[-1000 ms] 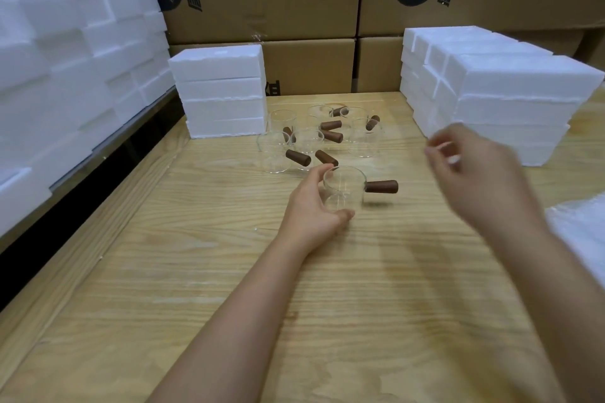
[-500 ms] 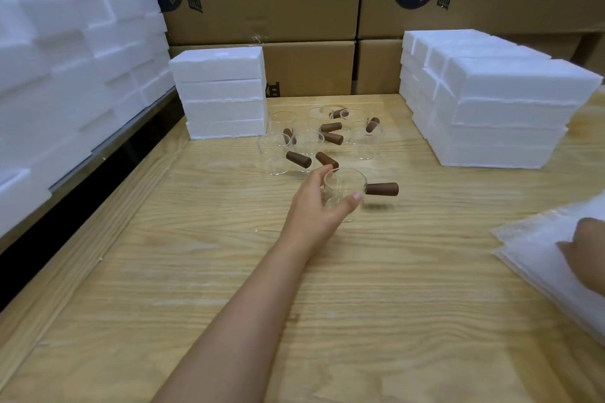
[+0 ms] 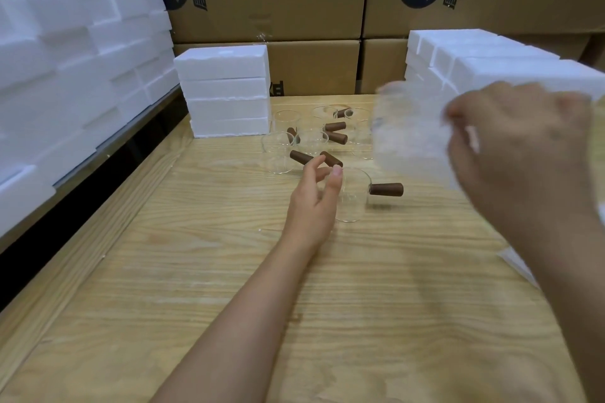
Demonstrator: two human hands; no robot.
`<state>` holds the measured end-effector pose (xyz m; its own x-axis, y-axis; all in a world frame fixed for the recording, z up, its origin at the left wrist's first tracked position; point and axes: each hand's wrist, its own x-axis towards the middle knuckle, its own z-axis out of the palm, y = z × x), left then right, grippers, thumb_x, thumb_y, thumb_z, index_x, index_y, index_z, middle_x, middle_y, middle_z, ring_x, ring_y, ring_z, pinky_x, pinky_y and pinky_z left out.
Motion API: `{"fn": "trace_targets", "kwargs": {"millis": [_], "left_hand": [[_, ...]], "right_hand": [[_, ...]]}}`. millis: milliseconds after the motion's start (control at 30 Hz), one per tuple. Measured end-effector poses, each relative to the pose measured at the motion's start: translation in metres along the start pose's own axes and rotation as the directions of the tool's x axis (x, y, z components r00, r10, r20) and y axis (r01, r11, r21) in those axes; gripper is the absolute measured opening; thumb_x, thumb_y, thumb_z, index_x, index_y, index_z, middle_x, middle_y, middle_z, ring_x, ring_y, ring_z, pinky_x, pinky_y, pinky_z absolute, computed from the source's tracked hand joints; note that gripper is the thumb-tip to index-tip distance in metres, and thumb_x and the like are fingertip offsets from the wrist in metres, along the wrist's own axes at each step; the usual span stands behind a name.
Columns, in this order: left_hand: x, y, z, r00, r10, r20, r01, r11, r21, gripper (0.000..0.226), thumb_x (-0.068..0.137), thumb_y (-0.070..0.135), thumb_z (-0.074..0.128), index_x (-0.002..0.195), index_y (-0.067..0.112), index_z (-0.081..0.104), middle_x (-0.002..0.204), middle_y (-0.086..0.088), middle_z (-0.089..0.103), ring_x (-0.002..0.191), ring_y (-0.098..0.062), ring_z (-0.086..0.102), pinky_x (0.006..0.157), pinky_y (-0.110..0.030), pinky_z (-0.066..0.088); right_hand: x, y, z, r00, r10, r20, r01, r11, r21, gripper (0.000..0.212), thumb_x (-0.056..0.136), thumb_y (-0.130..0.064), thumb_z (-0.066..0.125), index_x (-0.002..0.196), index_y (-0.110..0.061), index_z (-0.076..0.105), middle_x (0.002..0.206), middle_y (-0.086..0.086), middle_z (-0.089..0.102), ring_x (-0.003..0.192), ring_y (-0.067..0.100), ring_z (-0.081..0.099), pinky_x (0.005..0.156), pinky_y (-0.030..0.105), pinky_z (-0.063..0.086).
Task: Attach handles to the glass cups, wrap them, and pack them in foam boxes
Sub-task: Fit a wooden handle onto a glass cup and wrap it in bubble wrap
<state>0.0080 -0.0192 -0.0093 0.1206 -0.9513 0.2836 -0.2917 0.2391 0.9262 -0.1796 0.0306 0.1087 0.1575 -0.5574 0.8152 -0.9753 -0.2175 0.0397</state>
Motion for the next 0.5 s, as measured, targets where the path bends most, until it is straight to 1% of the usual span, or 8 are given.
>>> {"fn": "trace_targets", "kwargs": {"millis": [67,133,167,233,300,333,433,500], "left_hand": [[0.001,-0.001,0.000,0.998,0.009,-0.055,-0.011,0.999,-0.036,0.059,0.086,0.056,0.039,0.135,0.024,0.045,0.110,0.015,0.060,0.101,0.005,0.057,0.087,-0.020,0.044],[0.001,0.000,0.000,0.996,0.032,-0.088,-0.038,0.997,-0.062,0.055,0.088,0.052,0.041,0.132,0.021,0.046,0.109,0.014,0.062,0.106,-0.003,0.058,0.092,-0.032,0.049],[0.000,0.001,0.000,0.994,0.044,-0.099,-0.051,0.996,-0.069,0.053,0.088,0.051,0.042,0.131,0.020,0.046,0.109,0.014,0.061,0.108,-0.006,0.058,0.090,-0.032,0.050],[-0.002,0.003,-0.001,0.989,0.082,-0.123,-0.092,0.993,-0.075,0.048,0.087,0.054,0.046,0.126,0.026,0.044,0.110,0.023,0.056,0.110,0.004,0.055,0.080,-0.016,0.050],[-0.007,0.007,-0.001,0.974,0.165,-0.154,-0.172,0.984,-0.040,0.052,0.085,0.057,0.048,0.129,0.035,0.036,0.122,0.031,0.044,0.110,0.015,0.047,0.077,-0.009,0.044],[-0.009,0.009,-0.001,0.959,0.222,-0.178,-0.227,0.974,-0.006,0.055,0.085,0.054,0.052,0.132,0.036,0.032,0.129,0.030,0.038,0.114,0.013,0.045,0.081,-0.011,0.044],[-0.010,0.008,0.000,0.844,0.480,-0.237,-0.457,0.877,0.147,0.059,0.082,0.016,0.071,0.126,0.030,0.034,0.141,0.012,0.029,0.128,-0.013,0.041,0.097,-0.026,0.042],[-0.009,0.007,0.002,0.796,0.569,-0.205,-0.533,0.821,0.205,0.053,0.077,-0.005,0.070,0.111,0.023,0.042,0.143,-0.007,0.031,0.133,-0.023,0.037,0.107,-0.029,0.036]], "right_hand": [[-0.009,-0.016,0.011,0.997,-0.057,0.050,0.054,0.998,0.042,0.018,0.079,0.005,0.060,0.088,-0.009,0.066,0.084,0.009,0.066,0.082,0.034,0.060,0.084,0.039,0.023],[-0.021,-0.024,0.029,0.978,-0.114,0.175,0.092,0.987,0.130,0.019,0.079,0.007,0.061,0.086,-0.010,0.066,0.082,0.004,0.067,0.083,0.031,0.062,0.088,0.038,0.020],[-0.025,-0.022,0.034,0.972,-0.089,0.217,0.059,0.988,0.143,0.019,0.080,0.007,0.060,0.086,-0.010,0.065,0.080,0.003,0.066,0.082,0.030,0.062,0.090,0.039,0.019],[-0.033,-0.015,0.045,0.975,-0.053,0.215,0.019,0.988,0.156,0.019,0.079,0.007,0.060,0.085,-0.010,0.065,0.079,0.003,0.066,0.082,0.030,0.062,0.093,0.039,0.019],[-0.041,-0.012,0.053,0.987,-0.035,0.155,0.010,0.987,0.161,0.019,0.077,0.009,0.062,0.084,-0.009,0.065,0.079,0.003,0.067,0.081,0.030,0.063,0.093,0.040,0.020],[-0.043,-0.010,0.057,0.994,-0.040,0.105,0.022,0.986,0.165,0.019,0.077,0.009,0.062,0.084,-0.009,0.065,0.079,0.003,0.067,0.081,0.029,0.064,0.093,0.040,0.021],[-0.045,-0.004,0.061,0.997,-0.060,-0.052,0.069,0.979,0.194,0.018,0.079,0.007,0.058,0.084,-0.008,0.066,0.082,0.002,0.068,0.081,0.027,0.065,0.092,0.038,0.024],[-0.046,-0.001,0.063,0.988,-0.037,-0.148,0.073,0.965,0.252,0.018,0.082,0.007,0.056,0.086,-0.008,0.066,0.087,0.003,0.069,0.083,0.027,0.065,0.089,0.035,0.025]]}}
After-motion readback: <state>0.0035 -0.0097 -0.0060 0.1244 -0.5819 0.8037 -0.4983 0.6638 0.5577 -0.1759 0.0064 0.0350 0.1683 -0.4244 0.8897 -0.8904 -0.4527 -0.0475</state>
